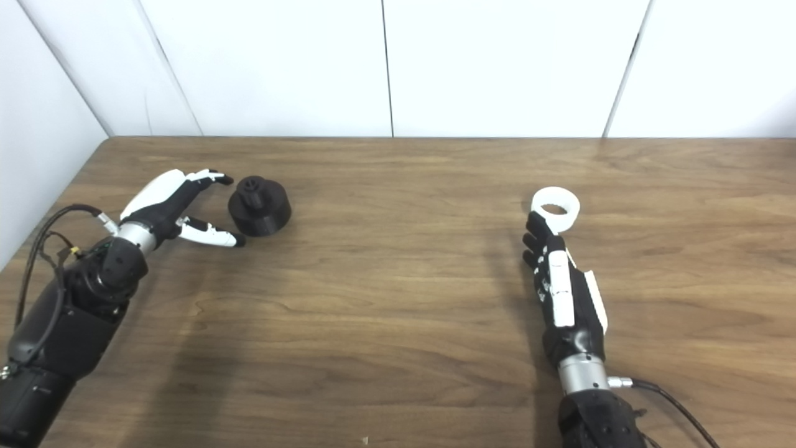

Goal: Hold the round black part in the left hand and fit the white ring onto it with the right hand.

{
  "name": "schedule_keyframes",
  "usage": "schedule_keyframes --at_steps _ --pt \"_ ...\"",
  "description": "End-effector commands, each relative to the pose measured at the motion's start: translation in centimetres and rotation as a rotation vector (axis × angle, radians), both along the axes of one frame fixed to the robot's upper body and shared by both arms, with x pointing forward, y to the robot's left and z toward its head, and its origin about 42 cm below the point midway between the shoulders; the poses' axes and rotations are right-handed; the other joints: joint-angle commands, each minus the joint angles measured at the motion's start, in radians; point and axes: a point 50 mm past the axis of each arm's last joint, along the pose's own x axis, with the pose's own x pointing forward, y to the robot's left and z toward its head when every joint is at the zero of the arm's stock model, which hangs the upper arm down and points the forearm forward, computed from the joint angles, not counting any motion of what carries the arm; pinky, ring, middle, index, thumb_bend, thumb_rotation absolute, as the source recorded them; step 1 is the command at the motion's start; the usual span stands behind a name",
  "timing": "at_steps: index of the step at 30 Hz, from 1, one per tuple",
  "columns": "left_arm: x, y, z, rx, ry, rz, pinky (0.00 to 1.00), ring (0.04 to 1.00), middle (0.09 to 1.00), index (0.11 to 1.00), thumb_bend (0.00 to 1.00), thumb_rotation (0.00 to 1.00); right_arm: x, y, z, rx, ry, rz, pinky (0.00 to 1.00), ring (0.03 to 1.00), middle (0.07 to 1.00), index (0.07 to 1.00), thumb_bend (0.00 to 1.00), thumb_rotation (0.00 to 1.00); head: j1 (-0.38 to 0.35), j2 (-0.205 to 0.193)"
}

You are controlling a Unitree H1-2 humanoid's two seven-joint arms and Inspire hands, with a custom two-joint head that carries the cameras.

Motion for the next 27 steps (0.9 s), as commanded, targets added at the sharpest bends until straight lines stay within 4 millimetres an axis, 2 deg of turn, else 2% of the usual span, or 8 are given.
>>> schedule_keyframes --at_steps 1,10,27 --pt "1.7 0.8 3.8 0.048 -0.098 -0.016 0.98 1.000 0.985 0.876 1.00 0.27 -0.1 0.3 0.8 0.013 -0.057 0.005 0.95 0.947 0.941 0.905 0.50 1.00 -0.001 0.000" --pt "2.5 0.7 3.5 0.084 -0.062 -0.012 0.98 1.000 0.995 0.899 1.00 0.32 -0.3 0.3 0.6 0.030 -0.051 -0.004 0.97 0.947 0.937 0.903 0.51 1.00 -0.005 -0.003" --pt "3.3 0.2 3.2 0.090 -0.045 -0.028 0.97 1.000 0.993 0.896 1.00 0.30 -0.7 0.1 0.1 0.027 -0.041 -0.015 1.00 0.966 0.939 0.908 0.52 1.00 -0.016 -0.004"
